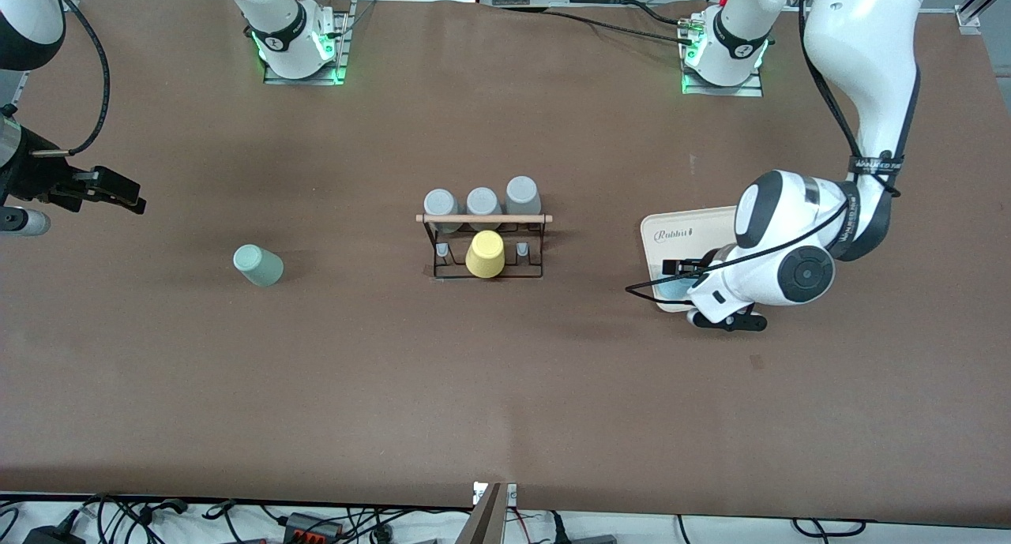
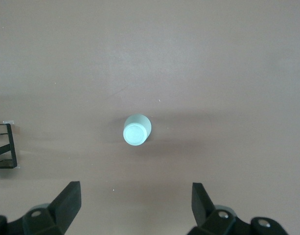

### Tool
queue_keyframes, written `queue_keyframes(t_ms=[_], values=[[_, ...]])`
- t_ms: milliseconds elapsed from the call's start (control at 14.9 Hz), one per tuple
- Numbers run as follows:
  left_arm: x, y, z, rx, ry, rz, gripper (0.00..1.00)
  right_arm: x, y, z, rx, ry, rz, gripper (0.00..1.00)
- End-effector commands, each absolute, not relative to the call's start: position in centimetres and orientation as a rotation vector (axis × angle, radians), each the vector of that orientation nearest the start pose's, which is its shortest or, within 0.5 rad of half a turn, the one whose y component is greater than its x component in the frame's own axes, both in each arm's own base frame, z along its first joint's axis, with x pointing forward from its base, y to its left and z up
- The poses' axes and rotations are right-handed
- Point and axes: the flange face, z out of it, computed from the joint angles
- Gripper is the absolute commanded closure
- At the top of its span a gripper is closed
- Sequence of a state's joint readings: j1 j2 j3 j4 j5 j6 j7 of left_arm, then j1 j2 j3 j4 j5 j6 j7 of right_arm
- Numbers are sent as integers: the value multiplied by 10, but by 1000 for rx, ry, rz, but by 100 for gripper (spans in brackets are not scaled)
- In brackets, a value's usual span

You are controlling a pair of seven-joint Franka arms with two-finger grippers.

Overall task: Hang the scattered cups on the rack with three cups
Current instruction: 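Lower the left gripper onto the light blue cup on the tray, then grasp the light blue cup and lift it toward the rack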

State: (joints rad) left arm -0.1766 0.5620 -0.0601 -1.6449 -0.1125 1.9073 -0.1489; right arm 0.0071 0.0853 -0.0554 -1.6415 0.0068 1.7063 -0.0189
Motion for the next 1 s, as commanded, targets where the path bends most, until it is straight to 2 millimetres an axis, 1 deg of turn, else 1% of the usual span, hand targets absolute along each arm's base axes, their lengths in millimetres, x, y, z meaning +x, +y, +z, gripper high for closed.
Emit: queue_keyframes(t_ms=[0,134,335,401,468,535,669,736,803,870,937], values=[[625,-148,257,-3137,63,471,0,586,-24,557,-3121,39,20,0],[626,-149,253,-3118,86,444,0,587,-24,557,-3121,39,13,0],[625,-153,243,-3115,44,446,0,585,-26,558,-3121,41,23,0],[622,-166,243,-3113,50,439,0,586,-25,559,-3121,34,8,0],[618,-175,238,-3107,59,443,0,587,-26,559,-3122,36,3,0],[617,-176,231,-3110,57,424,0,587,-26,560,-3123,34,-4,0],[609,-174,213,-3120,53,387,0,588,-27,561,-3125,31,-18,0],[606,-173,209,-3120,63,382,0,588,-27,561,-3125,31,-20,0],[605,-171,208,-3119,74,386,0,588,-27,563,-3125,31,-28,0],[606,-168,209,-3119,75,388,4,589,-27,562,-3125,31,-28,0],[606,-168,211,-3120,84,388,16,589,-27,562,-3125,31,-28,0]])
